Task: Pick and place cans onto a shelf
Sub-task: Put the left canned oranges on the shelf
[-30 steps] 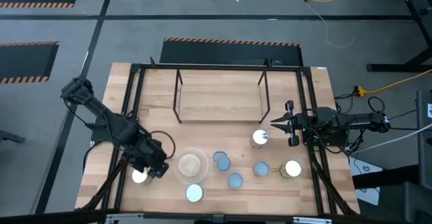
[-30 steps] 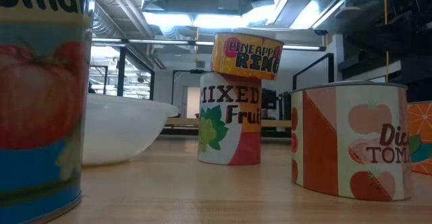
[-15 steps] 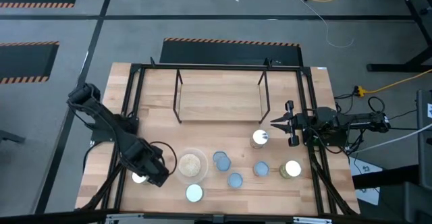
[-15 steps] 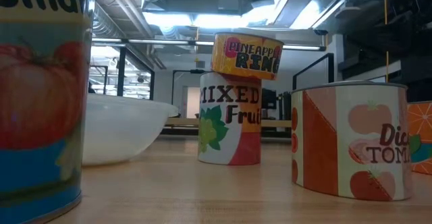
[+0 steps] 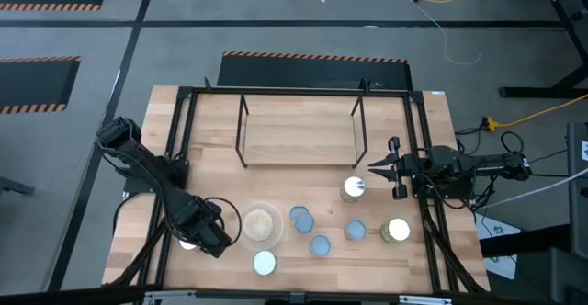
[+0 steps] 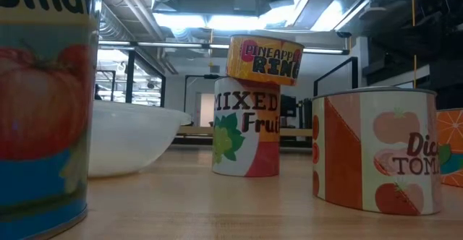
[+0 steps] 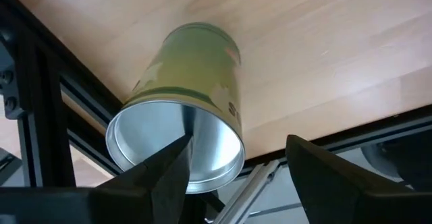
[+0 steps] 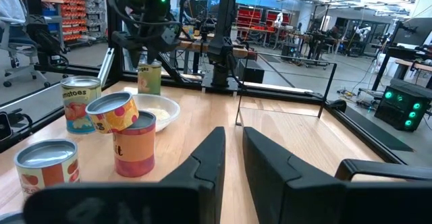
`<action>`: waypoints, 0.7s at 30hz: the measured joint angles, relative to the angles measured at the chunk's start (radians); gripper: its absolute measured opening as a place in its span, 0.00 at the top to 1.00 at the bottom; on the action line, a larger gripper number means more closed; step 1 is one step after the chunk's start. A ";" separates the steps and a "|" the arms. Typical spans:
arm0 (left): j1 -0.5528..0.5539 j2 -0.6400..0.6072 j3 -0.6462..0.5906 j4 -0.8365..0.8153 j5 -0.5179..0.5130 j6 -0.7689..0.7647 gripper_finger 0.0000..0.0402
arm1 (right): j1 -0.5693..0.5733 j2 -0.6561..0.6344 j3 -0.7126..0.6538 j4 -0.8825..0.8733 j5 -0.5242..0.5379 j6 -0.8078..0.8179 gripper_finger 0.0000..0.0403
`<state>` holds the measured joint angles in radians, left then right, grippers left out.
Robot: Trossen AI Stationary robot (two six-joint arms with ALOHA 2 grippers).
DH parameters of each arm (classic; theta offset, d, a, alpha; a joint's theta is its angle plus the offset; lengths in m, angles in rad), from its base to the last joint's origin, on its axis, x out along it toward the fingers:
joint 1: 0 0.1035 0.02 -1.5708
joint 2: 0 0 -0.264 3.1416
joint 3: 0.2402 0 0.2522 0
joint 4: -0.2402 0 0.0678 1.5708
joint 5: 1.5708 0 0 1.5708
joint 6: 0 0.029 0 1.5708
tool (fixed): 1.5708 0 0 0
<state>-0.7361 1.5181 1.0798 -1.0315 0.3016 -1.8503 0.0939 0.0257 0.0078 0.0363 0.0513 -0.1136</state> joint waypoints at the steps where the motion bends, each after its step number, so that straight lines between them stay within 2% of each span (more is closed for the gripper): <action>1: 0.000 0.000 0.000 -0.007 0.000 0.000 0.44 | 0.000 0.000 0.000 0.000 0.000 0.000 0.85; 14: 0.000 0.000 -0.001 -0.033 -0.001 -0.006 0.65 | 0.000 0.000 0.000 0.000 0.000 0.000 0.85; 21: 0.000 0.000 -0.001 -0.031 -0.004 -0.008 0.79 | 0.000 0.000 0.000 0.000 0.000 0.000 0.85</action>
<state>-0.7364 1.5185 1.0790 -1.0623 0.2978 -1.8587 0.0938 0.0257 0.0078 0.0360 0.0513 -0.1137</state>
